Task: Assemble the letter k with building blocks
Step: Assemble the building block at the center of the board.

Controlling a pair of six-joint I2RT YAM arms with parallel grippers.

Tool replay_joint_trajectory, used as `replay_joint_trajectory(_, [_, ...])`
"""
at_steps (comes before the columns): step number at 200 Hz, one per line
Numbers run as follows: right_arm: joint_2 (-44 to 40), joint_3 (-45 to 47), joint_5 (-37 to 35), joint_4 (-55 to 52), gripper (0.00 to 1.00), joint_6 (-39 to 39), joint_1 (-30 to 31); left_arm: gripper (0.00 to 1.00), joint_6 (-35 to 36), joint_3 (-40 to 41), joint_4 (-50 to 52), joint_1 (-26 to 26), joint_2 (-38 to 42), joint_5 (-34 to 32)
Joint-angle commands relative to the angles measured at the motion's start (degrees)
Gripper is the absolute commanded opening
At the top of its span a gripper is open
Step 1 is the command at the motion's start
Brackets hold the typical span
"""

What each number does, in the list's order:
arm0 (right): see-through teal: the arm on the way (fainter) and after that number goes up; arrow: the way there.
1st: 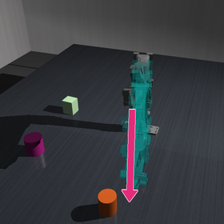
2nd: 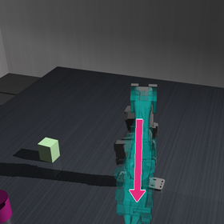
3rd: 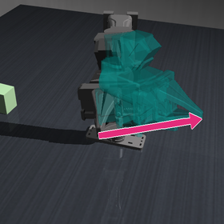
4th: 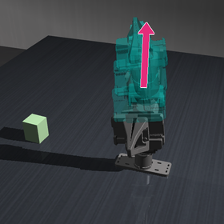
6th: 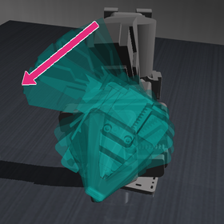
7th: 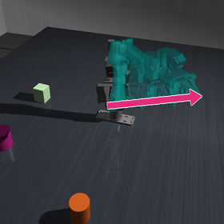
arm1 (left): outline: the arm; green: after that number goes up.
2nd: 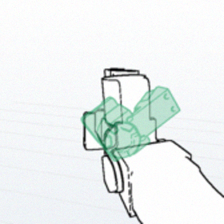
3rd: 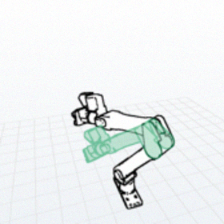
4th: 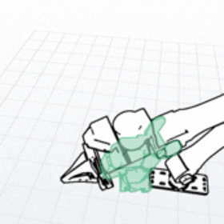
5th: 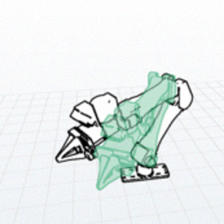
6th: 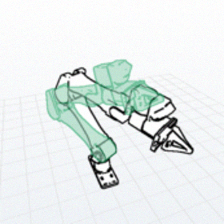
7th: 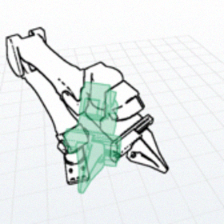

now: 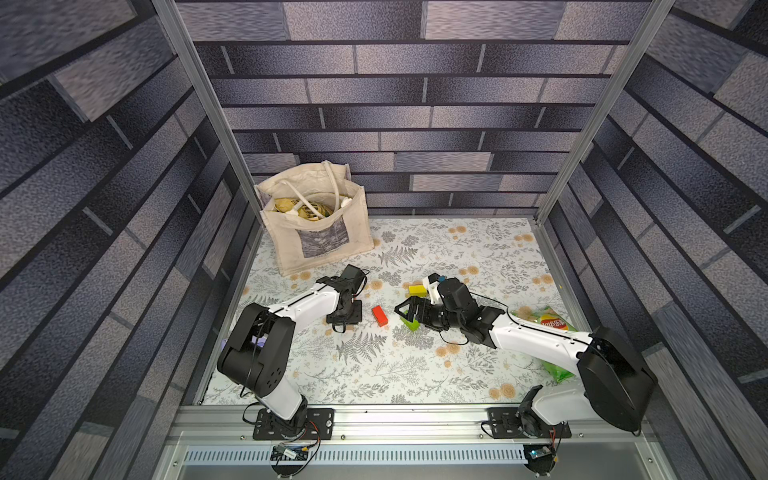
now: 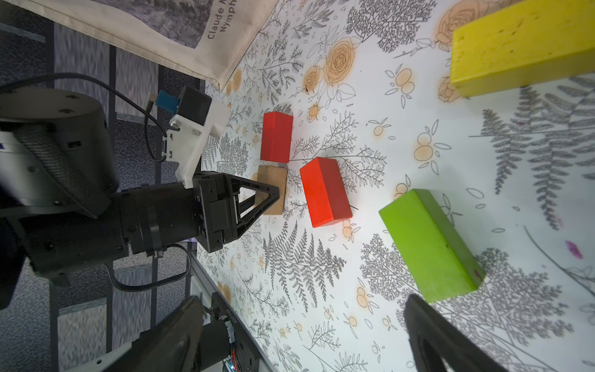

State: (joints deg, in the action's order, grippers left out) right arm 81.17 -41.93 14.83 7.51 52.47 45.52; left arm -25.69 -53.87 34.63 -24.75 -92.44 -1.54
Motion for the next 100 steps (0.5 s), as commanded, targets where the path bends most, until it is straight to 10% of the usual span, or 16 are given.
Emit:
replay_joint_trajectory(1, [0.09, -1.53, -0.91, -1.62, 1.00, -1.14, 0.50, 0.36, 1.48, -1.22, 0.70, -0.30, -1.21, -0.48])
replay_joint_trajectory(100, [0.04, -1.32, -1.12, -1.82, 1.00, -1.31, 0.54, 0.37, 1.61, -1.80, 0.86, -0.30, -2.60, -1.18])
